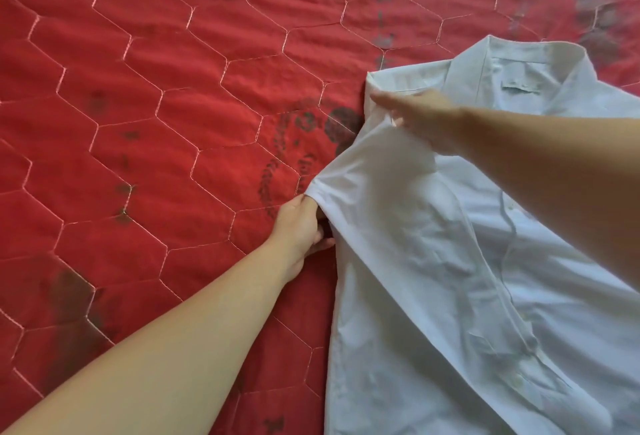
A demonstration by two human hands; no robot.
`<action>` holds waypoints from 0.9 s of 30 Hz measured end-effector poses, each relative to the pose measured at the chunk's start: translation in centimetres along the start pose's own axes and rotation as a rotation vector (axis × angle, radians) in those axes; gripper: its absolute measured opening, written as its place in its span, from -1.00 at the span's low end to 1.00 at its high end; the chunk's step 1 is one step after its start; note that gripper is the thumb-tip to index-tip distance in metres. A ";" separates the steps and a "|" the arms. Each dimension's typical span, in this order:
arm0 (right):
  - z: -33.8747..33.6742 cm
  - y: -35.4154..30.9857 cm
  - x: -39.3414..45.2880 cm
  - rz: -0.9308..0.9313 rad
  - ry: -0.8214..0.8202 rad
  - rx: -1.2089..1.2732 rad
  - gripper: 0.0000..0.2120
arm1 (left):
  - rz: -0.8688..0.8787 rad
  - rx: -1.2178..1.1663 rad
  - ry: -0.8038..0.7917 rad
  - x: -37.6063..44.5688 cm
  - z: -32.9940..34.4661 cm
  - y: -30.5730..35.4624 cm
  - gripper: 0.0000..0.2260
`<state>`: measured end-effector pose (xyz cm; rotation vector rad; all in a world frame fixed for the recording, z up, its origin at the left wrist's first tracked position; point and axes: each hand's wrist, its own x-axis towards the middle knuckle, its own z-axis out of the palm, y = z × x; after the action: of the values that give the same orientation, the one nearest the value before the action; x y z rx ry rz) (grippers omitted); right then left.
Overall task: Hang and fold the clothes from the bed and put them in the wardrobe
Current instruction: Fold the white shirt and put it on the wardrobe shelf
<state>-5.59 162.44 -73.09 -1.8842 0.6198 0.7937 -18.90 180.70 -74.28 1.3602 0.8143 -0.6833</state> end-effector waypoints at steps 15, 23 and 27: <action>-1.6 3.3 -2.0 -0.139 -0.145 -0.149 -0.41 | 0.018 -0.084 0.082 0.2 0.2 -0.5 -0.75; -5.0 15.8 -9.4 0.317 -0.697 -0.558 -0.75 | -0.024 -0.192 0.211 -0.5 1.5 -0.2 -0.69; -5.7 21.4 -13.5 0.436 -0.733 -0.401 -0.69 | -0.012 -0.157 0.238 -0.3 1.8 -0.3 -0.70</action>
<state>-28.12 149.60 -73.49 -1.6269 0.4140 1.8923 -19.18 178.89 -74.15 1.3095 1.0447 -0.4608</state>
